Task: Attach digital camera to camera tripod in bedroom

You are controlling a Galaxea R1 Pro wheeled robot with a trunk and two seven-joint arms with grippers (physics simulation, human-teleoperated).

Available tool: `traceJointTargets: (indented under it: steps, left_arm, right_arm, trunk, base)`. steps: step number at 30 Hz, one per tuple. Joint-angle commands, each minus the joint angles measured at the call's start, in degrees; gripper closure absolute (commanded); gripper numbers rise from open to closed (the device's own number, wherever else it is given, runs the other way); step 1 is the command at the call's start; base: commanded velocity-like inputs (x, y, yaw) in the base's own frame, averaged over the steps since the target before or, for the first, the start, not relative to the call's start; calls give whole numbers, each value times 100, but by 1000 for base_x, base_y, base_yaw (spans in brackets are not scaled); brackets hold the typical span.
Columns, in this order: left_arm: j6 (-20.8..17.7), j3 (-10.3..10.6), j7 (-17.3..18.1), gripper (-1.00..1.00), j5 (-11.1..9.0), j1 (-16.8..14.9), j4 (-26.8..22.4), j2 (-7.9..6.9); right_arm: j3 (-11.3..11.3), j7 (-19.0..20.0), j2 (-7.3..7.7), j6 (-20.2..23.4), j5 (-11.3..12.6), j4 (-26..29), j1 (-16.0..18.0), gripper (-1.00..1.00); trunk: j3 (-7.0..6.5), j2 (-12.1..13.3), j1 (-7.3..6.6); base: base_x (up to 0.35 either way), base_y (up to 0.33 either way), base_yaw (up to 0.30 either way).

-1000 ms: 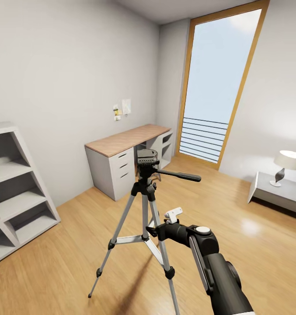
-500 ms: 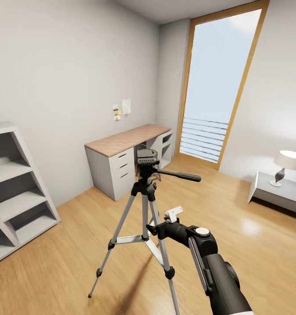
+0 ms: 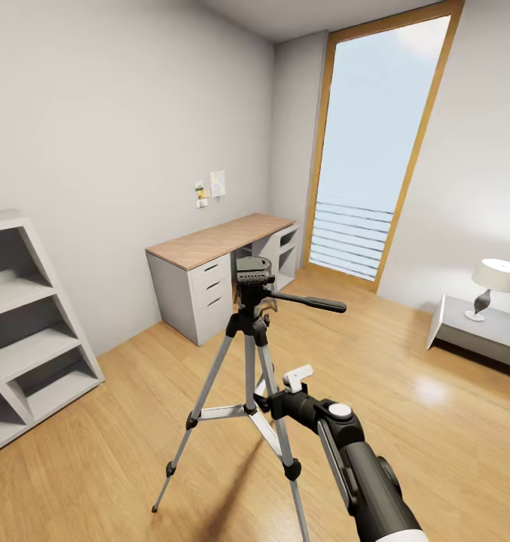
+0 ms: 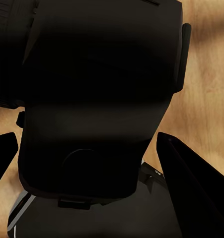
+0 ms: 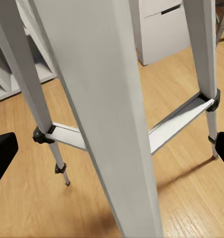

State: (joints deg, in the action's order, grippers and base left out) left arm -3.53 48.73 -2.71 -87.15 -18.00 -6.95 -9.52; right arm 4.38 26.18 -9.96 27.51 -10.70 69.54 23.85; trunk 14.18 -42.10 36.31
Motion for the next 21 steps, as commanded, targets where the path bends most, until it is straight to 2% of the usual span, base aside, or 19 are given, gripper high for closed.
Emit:
traceJointTargets:
  steps: [1,5,6,13,21]
  left_arm:
    - [-16,31,-28,100,-29,-2,-17,-6]
    - [-16,31,-28,100,-30,-2,-17,-6]
    - [-16,31,-28,100,-30,-2,-17,-6]
    - [-16,31,-28,100,-30,-2,-17,-6]
    - [-16,31,-28,100,-30,-2,-17,-6]
  right_arm:
    - [-7,40,-3,-39,-59,-39,6,-100]
    - [-7,37,-3,-300,-52,-322,19,-100]
    - [-7,37,-3,-518,-51,-522,36,-100]
    - [-28,30,-3,-791,-43,-666,47,-100]
    - [-48,21,-3,-983,267,-693,49,-100]
  trunk:
    - [8,-7,1]
    - [8,-7,1]
    - [8,-7,1]
    - [8,-7,1]
    - [8,-7,1]
  base:
    - [0,0,0]
    - [0,0,0]
    - [0,0,0]
    - [0,0,0]
    - [0,0,0]
